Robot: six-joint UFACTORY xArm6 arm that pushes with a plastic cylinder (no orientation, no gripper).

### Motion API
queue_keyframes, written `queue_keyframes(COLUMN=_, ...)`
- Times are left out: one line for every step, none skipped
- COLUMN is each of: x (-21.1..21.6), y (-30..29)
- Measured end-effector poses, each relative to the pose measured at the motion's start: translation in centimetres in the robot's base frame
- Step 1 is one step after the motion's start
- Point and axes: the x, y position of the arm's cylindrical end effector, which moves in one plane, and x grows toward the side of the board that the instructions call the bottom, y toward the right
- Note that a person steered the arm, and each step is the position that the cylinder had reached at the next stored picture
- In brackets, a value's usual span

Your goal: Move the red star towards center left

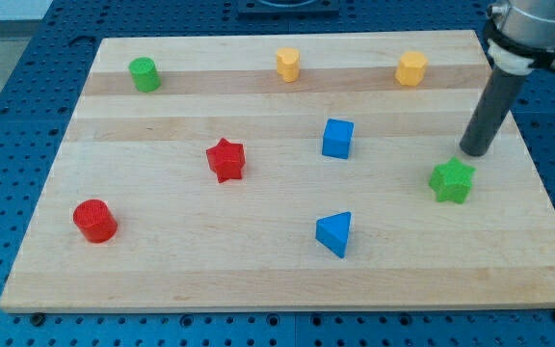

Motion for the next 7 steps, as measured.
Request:
queue_keyframes(x=2.8, y=-6.4)
queue_keyframes(x=3.5, y=-14.3)
queue_keyframes(x=3.3, y=-18.7)
queue_keyframes(x=3.3, y=-21.1)
queue_keyframes(x=3.3, y=-21.3)
queue_keyframes(x=3.3, y=-22.9)
queue_keyframes(x=2.8, y=-26.5)
